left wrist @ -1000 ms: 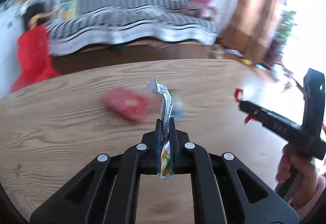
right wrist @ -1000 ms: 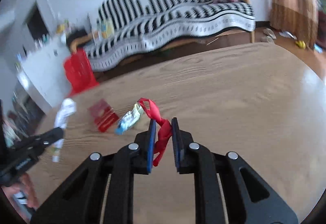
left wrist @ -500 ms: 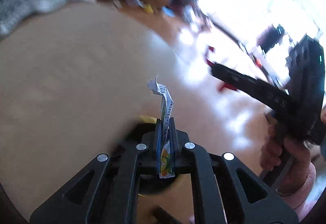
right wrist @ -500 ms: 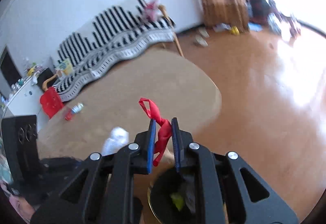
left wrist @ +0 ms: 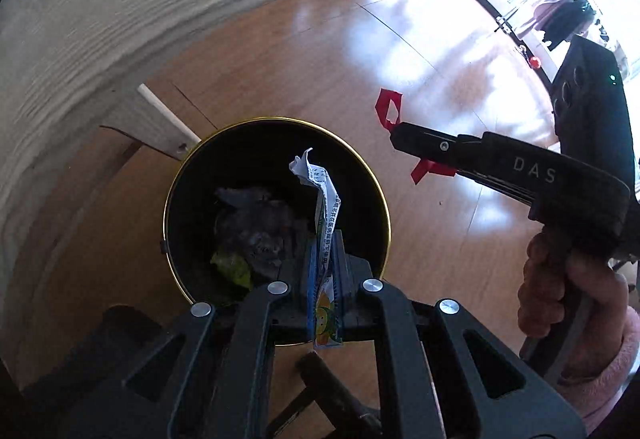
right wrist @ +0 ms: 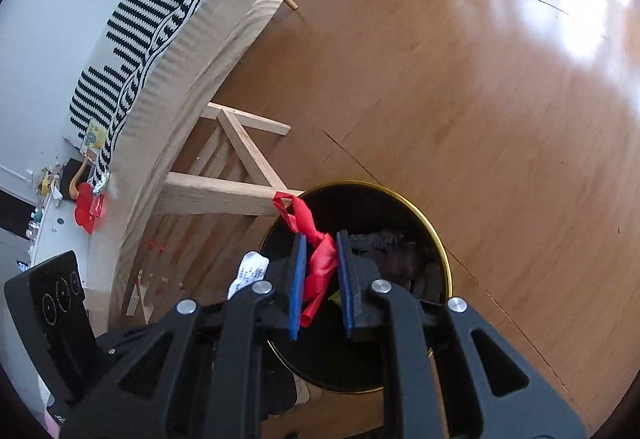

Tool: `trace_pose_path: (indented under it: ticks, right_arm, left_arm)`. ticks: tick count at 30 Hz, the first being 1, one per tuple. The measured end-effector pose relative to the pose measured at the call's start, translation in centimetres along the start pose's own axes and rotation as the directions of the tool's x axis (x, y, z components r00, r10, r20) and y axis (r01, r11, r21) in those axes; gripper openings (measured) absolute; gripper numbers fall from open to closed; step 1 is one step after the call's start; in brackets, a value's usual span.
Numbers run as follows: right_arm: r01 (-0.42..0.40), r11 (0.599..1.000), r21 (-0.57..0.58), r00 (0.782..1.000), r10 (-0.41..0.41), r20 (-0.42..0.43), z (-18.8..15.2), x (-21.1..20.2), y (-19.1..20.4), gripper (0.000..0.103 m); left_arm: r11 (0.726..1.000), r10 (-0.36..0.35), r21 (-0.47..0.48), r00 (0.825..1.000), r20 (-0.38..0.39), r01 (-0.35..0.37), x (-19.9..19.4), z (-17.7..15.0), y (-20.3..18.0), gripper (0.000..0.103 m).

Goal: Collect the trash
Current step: 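Carry the paper strip and red ribbon over the bin and release both, then move both grippers back toward the red box and snack wrapper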

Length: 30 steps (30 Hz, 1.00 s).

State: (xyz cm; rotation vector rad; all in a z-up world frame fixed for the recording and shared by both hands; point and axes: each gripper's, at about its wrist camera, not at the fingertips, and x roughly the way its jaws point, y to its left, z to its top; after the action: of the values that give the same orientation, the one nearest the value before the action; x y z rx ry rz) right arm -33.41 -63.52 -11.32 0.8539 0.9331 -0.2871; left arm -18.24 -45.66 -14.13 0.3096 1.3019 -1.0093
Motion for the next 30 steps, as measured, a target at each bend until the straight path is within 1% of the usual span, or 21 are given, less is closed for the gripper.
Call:
trace_pose_path:
  ticks: [4, 7, 10, 11, 12, 13, 14, 15, 16, 18, 19, 20, 22, 23, 25, 27, 28, 29, 30]
  right_arm:
    - [0.005, 1.000, -0.002, 1.000, -0.005, -0.010, 1.1, 0.7, 0.8, 0.016]
    - [0.009, 1.000, 0.000, 1.000, -0.009, -0.017, 1.2, 0.9, 0.9, 0.016]
    - [0.025, 1.000, -0.014, 1.000, -0.025, -0.012, 1.8, 1.5, 2.0, 0.016]
    - [0.029, 0.999, -0.023, 1.000, -0.029, -0.001, 2.0, 1.3, 2.3, 0.019]
    - [0.032, 0.999, -0.027, 0.999, -0.032, 0.003, 2.1, 1.1, 2.4, 0.044]
    - [0.036, 0.999, -0.033, 0.999, -0.035, 0.016, 2.2, 0.8, 2.6, 0.068]
    - [0.056, 0.998, -0.040, 0.997, -0.054, 0.057, 2.4, 0.1, 2.8, 0.094]
    - [0.083, 0.996, -0.044, 0.993, -0.079, 0.082, 2.5, -0.5, 2.9, 0.097]
    - [0.102, 0.994, -0.047, 0.991, -0.097, 0.097, 2.7, -1.0, 3.1, 0.097]
    - [0.152, 0.987, -0.046, 0.982, -0.145, 0.122, 3.2, -2.0, 3.3, 0.097]
    - [0.185, 0.981, -0.052, 0.973, -0.175, 0.150, 3.4, -2.6, 3.5, 0.097]
    - [0.214, 0.975, -0.057, 0.964, -0.201, 0.177, 3.4, -3.0, 3.7, 0.097]
    - [0.255, 0.964, -0.075, 0.946, -0.233, 0.224, 3.6, -3.5, 4.6, 0.097]
    - [0.288, 0.953, -0.094, 0.933, -0.257, 0.252, 3.8, -3.6, 5.5, 0.097]
    - [0.332, 0.935, -0.125, 0.915, -0.288, 0.282, 4.0, -3.1, 7.3, 0.097]
    - [0.347, 0.924, -0.161, 0.910, -0.291, 0.296, 4.4, -2.3, 9.2, 0.097]
    - [0.350, 0.916, -0.196, 0.910, -0.284, 0.301, 4.5, -1.6, 11.0, 0.097]
    - [0.350, 0.908, -0.232, 0.912, -0.275, 0.303, 4.7, -0.9, 12.6, 0.097]
    - [0.349, 0.898, -0.270, 0.915, -0.264, 0.305, 4.8, -0.3, 14.4, 0.097]
  left_arm:
    - [1.000, -0.006, -0.002, 1.000, -0.001, 0.006, 0.2, 0.4, -0.2, 0.006]
    - [1.000, -0.013, 0.009, 1.000, 0.001, 0.013, 0.1, 0.1, -0.7, 0.006]
    - [1.000, -0.018, 0.012, 1.000, 0.015, 0.018, -0.2, 0.1, -0.6, 0.006]
    - [1.000, -0.009, 0.010, 1.000, 0.022, 0.009, -0.2, 0.1, -0.7, 0.016]
    - [1.000, 0.000, 0.008, 1.000, 0.022, 0.000, -0.2, 0.1, -0.7, 0.051]
    - [1.000, 0.010, 0.003, 0.999, 0.031, -0.010, -0.1, 0.1, -0.7, 0.076]
    - [1.000, 0.023, -0.003, 0.998, 0.064, -0.023, -0.6, 0.1, -0.8, 0.096]
    - [1.000, 0.026, 0.003, 0.996, 0.090, -0.026, -1.0, 0.1, -1.0, 0.097]
    - [1.000, 0.020, 0.016, 0.995, 0.094, -0.022, -1.4, 0.2, -1.2, 0.097]
    - [0.999, -0.012, 0.035, 0.996, 0.088, 0.009, -2.6, 0.5, -1.5, 0.097]
    - [0.999, -0.025, 0.031, 0.994, 0.106, 0.021, -3.5, 0.7, -1.4, 0.097]
    - [1.000, -0.023, 0.018, 0.988, 0.153, 0.020, -5.2, 0.8, -1.0, 0.097]
    - [1.000, 0.014, 0.000, 0.976, 0.216, -0.014, -7.8, 1.1, 0.2, 0.097]
    - [0.999, 0.041, -0.017, 0.968, 0.248, -0.038, -9.5, 1.3, 1.6, 0.097]
    - [0.993, 0.109, -0.080, 0.955, 0.274, -0.090, -11.8, 1.3, 4.7, 0.097]
    - [0.967, 0.202, -0.217, 0.926, 0.319, -0.136, -15.1, 0.3, 9.9, 0.097]
    - [0.953, 0.232, -0.266, 0.916, 0.326, -0.147, -16.1, -0.1, 11.9, 0.097]
    - [0.924, 0.287, -0.342, 0.900, 0.326, -0.171, -17.7, -1.1, 15.0, 0.097]
    - [0.896, 0.335, -0.398, 0.887, 0.317, -0.196, -18.8, -2.1, 17.3, 0.097]
